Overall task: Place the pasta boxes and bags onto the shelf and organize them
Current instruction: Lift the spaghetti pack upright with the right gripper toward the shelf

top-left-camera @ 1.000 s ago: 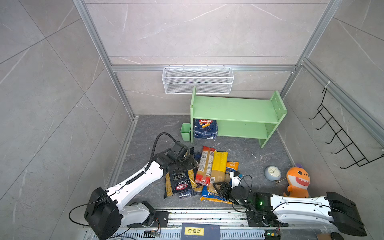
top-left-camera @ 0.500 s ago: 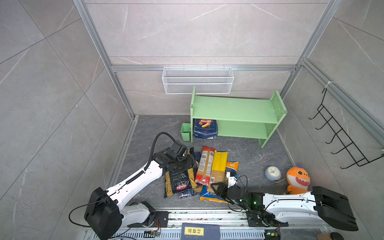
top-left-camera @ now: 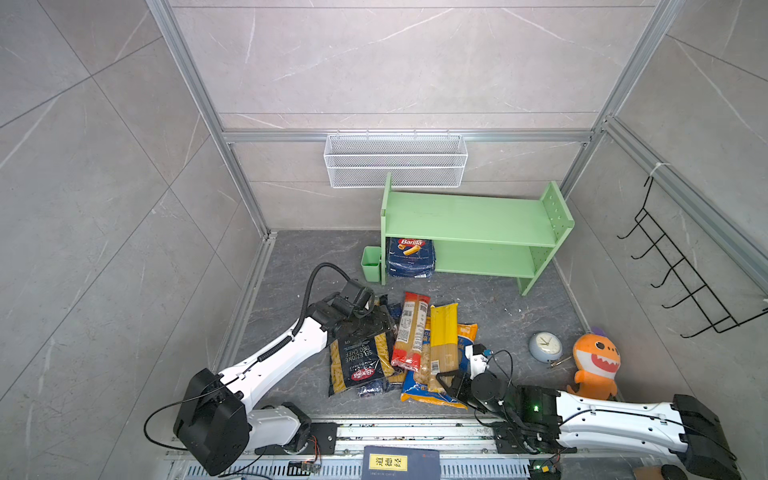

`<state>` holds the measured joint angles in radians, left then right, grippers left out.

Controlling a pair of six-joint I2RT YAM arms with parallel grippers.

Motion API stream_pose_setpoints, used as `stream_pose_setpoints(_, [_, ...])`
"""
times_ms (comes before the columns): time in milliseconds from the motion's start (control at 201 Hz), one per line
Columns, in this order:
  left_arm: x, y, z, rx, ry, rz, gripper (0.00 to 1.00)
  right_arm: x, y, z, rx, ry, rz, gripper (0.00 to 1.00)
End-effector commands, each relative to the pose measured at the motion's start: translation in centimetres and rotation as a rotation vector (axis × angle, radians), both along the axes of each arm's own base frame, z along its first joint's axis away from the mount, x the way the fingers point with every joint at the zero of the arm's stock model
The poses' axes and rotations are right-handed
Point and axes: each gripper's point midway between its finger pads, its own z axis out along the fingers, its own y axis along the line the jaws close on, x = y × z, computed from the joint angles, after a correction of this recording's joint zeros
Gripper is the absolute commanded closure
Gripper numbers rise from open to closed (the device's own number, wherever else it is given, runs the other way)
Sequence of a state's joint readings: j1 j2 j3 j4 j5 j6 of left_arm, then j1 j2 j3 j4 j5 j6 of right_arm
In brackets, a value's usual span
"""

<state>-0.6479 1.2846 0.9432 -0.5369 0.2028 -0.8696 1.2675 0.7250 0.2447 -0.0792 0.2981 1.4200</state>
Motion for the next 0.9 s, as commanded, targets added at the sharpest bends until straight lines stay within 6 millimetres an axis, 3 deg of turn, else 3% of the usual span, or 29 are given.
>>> stream_pose_setpoints(0, [1.4,-1.1,2.3,-0.046,-0.064,-0.030,0.24,0.7,0.8,4.5,0.040,-0.115,0.029,0.82])
stream_pose_setpoints(129, [2.1,-1.0,2.7,-0.044,-0.078,-0.025,0.14,0.7,0.5,6.2,0.019,-0.151,0.047,0.82])
stream_pose_setpoints(179, [2.3,-1.0,2.9,-0.044,-0.084,-0.022,0.01,0.7,0.5,7.0,0.021,-0.168,0.057,0.82])
stream_pose_setpoints(478, [4.2,-0.8,3.6,-0.058,-0.104,-0.006,0.00,1.1,-1.3,11.1,0.079,-0.268,0.032,0.80])
stream_pose_setpoints(642, [5.1,-0.8,3.9,-0.066,-0.111,-0.012,0.00,1.5,-2.5,12.5,0.026,-0.299,0.018,0.80])
stream_pose_setpoints(896, [6.6,-1.2,4.6,-0.086,-0.124,-0.016,0.00,3.7,-2.0,13.9,-0.015,-0.289,-0.004,0.81])
